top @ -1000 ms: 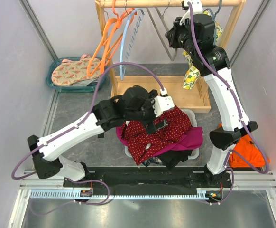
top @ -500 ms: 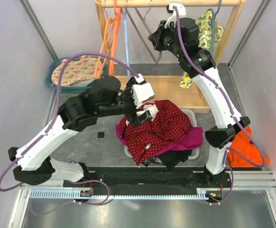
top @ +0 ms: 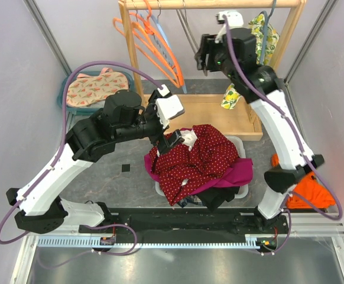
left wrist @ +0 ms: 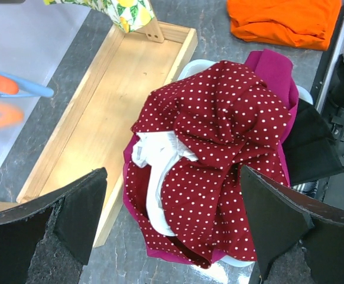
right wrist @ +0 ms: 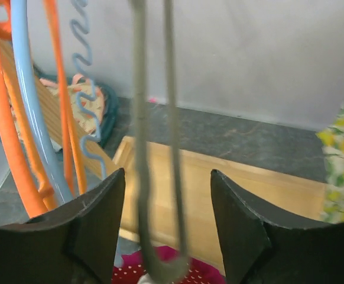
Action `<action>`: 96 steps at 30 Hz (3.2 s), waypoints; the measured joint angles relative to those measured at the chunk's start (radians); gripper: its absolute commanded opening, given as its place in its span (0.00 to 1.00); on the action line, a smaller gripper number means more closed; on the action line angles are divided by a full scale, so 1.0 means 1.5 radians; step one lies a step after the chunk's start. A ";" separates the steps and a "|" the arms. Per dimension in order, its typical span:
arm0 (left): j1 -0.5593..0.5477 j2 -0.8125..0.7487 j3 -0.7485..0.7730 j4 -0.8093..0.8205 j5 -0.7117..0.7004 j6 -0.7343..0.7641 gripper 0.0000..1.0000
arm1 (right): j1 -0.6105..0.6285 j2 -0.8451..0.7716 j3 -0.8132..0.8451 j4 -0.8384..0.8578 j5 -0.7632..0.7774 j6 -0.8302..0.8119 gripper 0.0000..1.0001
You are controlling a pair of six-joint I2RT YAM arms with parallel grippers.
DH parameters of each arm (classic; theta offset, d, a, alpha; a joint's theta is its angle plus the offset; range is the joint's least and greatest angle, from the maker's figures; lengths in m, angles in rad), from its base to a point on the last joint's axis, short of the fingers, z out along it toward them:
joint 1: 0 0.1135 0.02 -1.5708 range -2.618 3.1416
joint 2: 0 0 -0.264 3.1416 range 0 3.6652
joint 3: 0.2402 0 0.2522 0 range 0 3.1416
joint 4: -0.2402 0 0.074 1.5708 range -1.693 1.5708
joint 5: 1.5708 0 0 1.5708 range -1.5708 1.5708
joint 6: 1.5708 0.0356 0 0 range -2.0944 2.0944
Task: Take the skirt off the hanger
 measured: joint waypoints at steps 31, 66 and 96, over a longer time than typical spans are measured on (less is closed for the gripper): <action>0.030 -0.001 0.008 0.005 -0.001 -0.012 1.00 | -0.187 -0.242 -0.312 0.106 0.253 -0.006 0.63; 0.059 -0.009 -0.014 0.020 0.005 -0.022 0.99 | -0.210 -0.226 -0.229 0.169 0.079 0.032 0.00; 0.062 0.098 0.096 0.100 0.078 -0.084 1.00 | -0.208 -0.787 -0.413 -0.035 -0.275 0.058 0.00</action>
